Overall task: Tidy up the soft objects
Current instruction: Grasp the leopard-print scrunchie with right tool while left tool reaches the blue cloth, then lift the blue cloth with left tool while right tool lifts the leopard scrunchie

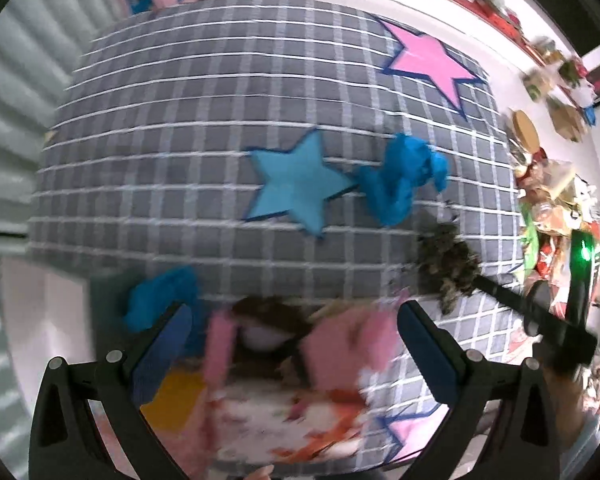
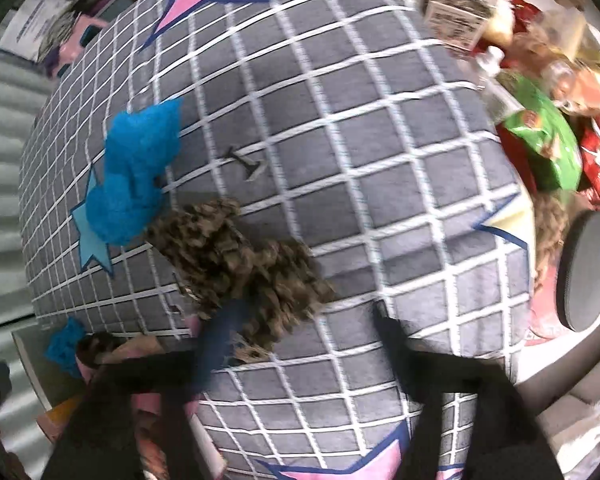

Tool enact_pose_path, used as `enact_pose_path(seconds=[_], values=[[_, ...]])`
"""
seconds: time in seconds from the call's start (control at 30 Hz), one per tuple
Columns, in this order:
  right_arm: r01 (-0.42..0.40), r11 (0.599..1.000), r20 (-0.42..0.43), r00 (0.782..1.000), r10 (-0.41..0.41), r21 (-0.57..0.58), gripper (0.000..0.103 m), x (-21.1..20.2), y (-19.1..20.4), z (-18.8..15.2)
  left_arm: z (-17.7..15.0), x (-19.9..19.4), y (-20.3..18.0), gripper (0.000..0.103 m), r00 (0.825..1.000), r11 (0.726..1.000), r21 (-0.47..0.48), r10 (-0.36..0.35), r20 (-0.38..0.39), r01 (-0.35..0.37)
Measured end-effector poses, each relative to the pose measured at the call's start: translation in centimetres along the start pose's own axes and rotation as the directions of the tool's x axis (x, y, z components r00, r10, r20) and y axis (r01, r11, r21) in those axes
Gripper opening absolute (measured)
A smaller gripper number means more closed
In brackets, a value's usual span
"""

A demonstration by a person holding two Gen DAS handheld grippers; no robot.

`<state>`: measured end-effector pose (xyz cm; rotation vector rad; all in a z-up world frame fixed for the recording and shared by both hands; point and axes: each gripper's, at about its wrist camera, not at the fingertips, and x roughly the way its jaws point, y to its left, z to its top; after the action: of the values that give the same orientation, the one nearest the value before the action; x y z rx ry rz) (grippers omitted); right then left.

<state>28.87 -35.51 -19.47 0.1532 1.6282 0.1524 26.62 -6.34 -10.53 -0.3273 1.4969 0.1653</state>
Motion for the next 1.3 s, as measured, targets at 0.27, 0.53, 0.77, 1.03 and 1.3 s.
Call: enact_pose_path(seconds=[0.27,0.53,0.77,1.03,1.3], values=[[-0.023,0.991,0.035,0.999,0.028,-0.135,0.088,-0.6,2.1,-1.1,5.2,6.0,-5.9,0.103,0.999,0.998,0.057,0.019,-0.036,-0.017],[0.028,0.963,0.029,0.999,-0.021,-0.267,0.088,2.6,5.9,-0.9,8.1,10.9,-8.1,0.103,0.998,0.998,0.052,0.05,-0.044,-0.048],[0.047,0.962,0.014,0.999,-0.045,-0.27,0.092,5.3,6.9,-0.1,7.4,14.0,-7.8,0.103,0.992,0.994,0.05,0.096,-0.078,-0.092],[0.044,0.956,-0.004,0.999,-0.047,-0.289,0.101,7.5,8.9,0.6,4.9,15.9,-7.3,0.103,0.99,0.994,0.042,0.106,-0.091,-0.102],[-0.003,0.949,-0.005,1.0,0.001,-0.314,0.101,7.1,9.9,0.7,7.0,16.9,-7.7,0.103,0.986,0.992,0.083,0.105,-0.132,-0.094]])
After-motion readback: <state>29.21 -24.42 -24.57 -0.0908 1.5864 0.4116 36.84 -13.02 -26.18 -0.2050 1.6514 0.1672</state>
